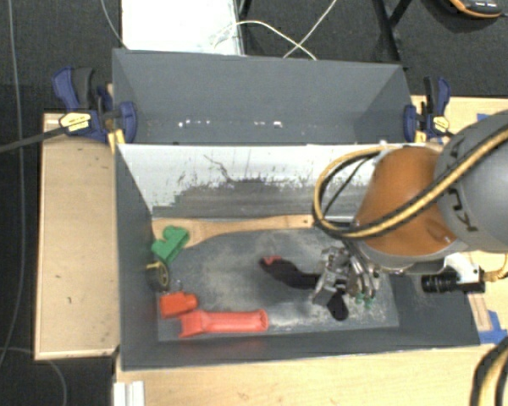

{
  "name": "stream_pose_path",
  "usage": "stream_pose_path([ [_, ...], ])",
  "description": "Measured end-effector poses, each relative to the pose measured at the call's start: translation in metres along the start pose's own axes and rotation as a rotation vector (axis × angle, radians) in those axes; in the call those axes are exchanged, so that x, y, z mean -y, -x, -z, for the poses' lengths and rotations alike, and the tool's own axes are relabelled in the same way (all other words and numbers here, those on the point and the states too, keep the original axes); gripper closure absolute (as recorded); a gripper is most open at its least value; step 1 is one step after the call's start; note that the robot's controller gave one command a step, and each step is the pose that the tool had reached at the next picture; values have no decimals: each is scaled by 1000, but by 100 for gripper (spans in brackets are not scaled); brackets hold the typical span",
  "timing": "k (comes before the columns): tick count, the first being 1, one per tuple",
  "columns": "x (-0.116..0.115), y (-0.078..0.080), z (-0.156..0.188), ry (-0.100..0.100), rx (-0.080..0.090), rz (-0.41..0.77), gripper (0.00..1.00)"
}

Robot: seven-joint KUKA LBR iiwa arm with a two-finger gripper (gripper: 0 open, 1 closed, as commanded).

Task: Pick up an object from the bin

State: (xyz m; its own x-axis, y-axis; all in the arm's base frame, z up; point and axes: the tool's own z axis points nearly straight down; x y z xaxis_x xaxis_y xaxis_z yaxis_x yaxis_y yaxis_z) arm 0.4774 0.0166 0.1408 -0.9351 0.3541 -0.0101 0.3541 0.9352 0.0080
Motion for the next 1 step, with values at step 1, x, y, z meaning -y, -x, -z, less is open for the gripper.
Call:
stream_pose_path([
  [1, -1, 1, 33, 1, 2, 1, 100],
])
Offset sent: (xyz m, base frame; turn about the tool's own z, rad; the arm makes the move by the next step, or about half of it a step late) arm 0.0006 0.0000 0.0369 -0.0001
